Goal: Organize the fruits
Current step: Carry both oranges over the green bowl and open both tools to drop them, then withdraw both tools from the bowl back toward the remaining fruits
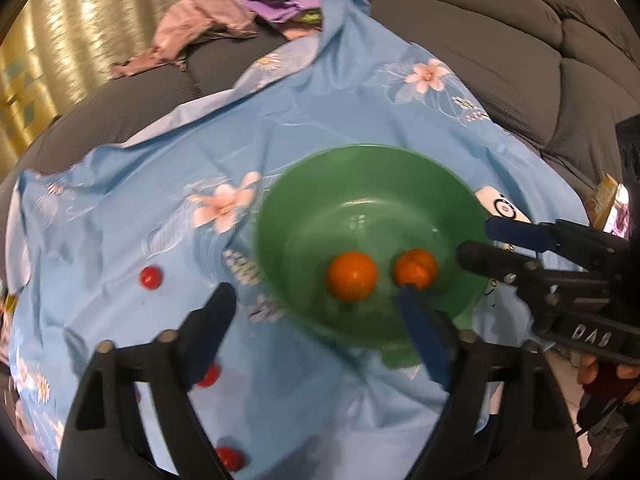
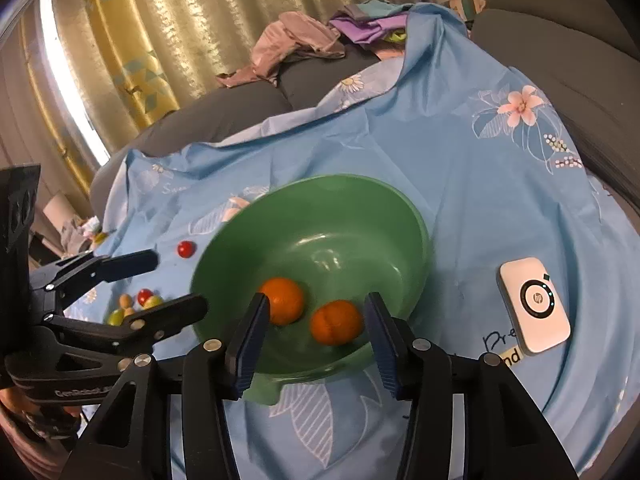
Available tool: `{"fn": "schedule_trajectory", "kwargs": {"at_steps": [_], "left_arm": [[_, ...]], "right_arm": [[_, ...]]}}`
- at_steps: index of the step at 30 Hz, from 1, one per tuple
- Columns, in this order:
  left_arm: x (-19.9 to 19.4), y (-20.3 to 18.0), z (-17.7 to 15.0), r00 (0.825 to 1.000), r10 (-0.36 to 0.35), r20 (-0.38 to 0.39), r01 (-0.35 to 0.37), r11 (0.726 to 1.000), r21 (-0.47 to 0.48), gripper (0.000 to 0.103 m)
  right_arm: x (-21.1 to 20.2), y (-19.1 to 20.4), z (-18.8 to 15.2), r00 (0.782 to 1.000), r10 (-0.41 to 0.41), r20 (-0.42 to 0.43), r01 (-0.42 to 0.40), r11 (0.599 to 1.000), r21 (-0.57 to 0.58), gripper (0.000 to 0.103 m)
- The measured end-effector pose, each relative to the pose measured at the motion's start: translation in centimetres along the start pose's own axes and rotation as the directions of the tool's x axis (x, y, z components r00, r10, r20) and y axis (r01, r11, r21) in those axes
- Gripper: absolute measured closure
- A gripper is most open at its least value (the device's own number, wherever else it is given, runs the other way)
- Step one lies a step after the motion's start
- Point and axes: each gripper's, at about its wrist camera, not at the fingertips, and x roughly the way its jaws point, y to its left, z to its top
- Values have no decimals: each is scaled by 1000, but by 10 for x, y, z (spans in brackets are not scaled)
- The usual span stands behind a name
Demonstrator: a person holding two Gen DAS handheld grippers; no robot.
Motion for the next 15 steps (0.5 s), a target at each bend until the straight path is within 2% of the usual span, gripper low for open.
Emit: {"fn": "schedule_trajectory", "kwargs": {"at_steps": [8, 13, 15], "left_arm": [[-42, 52, -34, 997, 74, 10, -72, 989, -132, 15], [-78, 91, -65, 989, 145, 32, -134, 963, -233, 11], [-90, 109, -83, 982, 187, 29, -172, 945, -278, 11]], "right_arm": [[-14, 17, 0, 999, 48, 22, -47, 999, -19, 51], [-16, 41, -2, 995, 97, 22, -96, 993, -69, 50], [-15, 51, -4, 993, 117, 18, -115, 989, -91, 50]]}}
